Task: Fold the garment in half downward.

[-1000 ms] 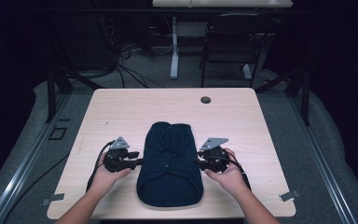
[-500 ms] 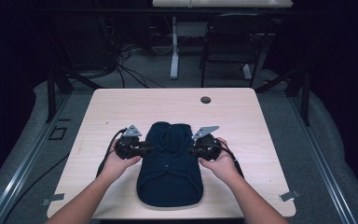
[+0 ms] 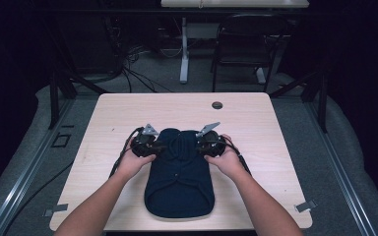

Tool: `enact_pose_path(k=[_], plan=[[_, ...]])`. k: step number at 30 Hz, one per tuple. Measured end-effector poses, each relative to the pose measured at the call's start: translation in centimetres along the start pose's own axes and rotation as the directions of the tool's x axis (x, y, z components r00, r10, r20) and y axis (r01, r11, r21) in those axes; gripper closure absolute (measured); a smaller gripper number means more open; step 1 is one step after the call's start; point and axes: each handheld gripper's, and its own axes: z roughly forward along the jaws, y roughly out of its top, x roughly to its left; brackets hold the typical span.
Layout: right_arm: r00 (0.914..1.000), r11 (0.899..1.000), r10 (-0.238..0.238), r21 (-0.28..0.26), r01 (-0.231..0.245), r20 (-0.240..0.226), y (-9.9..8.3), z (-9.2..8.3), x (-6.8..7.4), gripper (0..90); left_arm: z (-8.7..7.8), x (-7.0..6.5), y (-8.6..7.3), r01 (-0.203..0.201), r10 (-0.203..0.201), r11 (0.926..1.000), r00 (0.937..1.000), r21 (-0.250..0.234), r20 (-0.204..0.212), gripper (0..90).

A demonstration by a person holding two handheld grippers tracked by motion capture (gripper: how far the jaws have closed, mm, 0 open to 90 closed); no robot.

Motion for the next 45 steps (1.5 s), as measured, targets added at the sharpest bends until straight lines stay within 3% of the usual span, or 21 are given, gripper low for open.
enact_pose_path(k=[7, 9, 14, 16, 24, 27, 28, 31, 34, 39, 43, 45], plan=[[0.9992, 0.999, -0.016, 0.041, 0.014, 0.037, 0.9, 1.7, -1.2, 67.7, 1.3, 1.0, 0.5, 0.023, -0.023, 0.9996, 0.9997, 0.017, -0.005, 65.8], [0.9994, 0.998, -0.015, 0.06, 0.013, 0.031, 0.7, 2.3, -1.1, 68.5, 2.0, 1.2, 0.1, 0.016, -0.016, 0.9979, 0.9999, 0.062, -0.003, 65.8], [0.9982, 0.994, -0.06, 0.089, 0.061, -0.01, 0.1, 3.1, -0.7, 74.3, 2.6, 0.9, -0.5, -0.019, 0.019, 0.9957, 0.9998, 0.09, -0.002, 67.5], [0.9968, 0.992, -0.077, 0.103, 0.079, -0.023, 0.0, 3.0, -0.7, 75.5, 2.4, 0.7, -0.7, -0.029, 0.027, 0.9952, 0.9993, 0.093, 0.026, 67.9], [0.9899, 0.983, -0.124, 0.128, 0.132, -0.069, -0.4, 2.4, -0.2, 76.5, 1.7, -0.5, -1.1, -0.087, 0.08, 0.9883, 0.9946, 0.125, 0.066, 69.2], [0.9849, 0.976, -0.151, 0.145, 0.162, -0.084, -0.5, 2.1, 0.5, 76.5, 1.4, -1.0, -1.4, -0.107, 0.098, 0.9864, 0.9922, 0.125, 0.077, 69.5], [0.9791, 0.966, -0.183, 0.169, 0.196, -0.088, -0.5, 1.8, 0.8, 76.3, 1.2, -1.2, -1.5, -0.108, 0.097, 0.9861, 0.9913, 0.126, 0.089, 69.4], [0.9758, 0.963, -0.199, 0.169, 0.212, -0.092, -0.4, 1.5, 1.2, 76.2, 1.0, -1.1, -1.5, -0.106, 0.095, 0.9866, 0.9914, 0.124, 0.09, 69.3], [0.9774, 0.97, -0.199, 0.126, 0.207, -0.07, 0.3, 0.6, 1.0, 75.7, 0.5, -0.7, -0.5, -0.11, 0.102, 0.9872, 0.9923, 0.116, 0.07, 68.3], [0.9787, 0.969, -0.204, 0.136, 0.205, -0.017, 1.7, 0.5, -0.3, 73.8, 0.4, 0.2, 1.0, -0.099, 0.093, 0.9904, 0.994, 0.097, 0.056, 67.1], [0.9808, 0.971, -0.193, 0.145, 0.188, 0.027, 3.3, 1.3, -1.6, 71.5, 1.0, 0.9, 2.3, -0.099, 0.097, 0.991, 0.995, 0.091, 0.023, 65.9], [0.985, 0.976, -0.171, 0.139, 0.167, 0.021, 3.7, 1.8, -2.0, 68.8, 1.3, 1.2, 2.8, -0.096, 0.095, 0.9914, 0.9954, 0.09, 0.013, 65.8]])
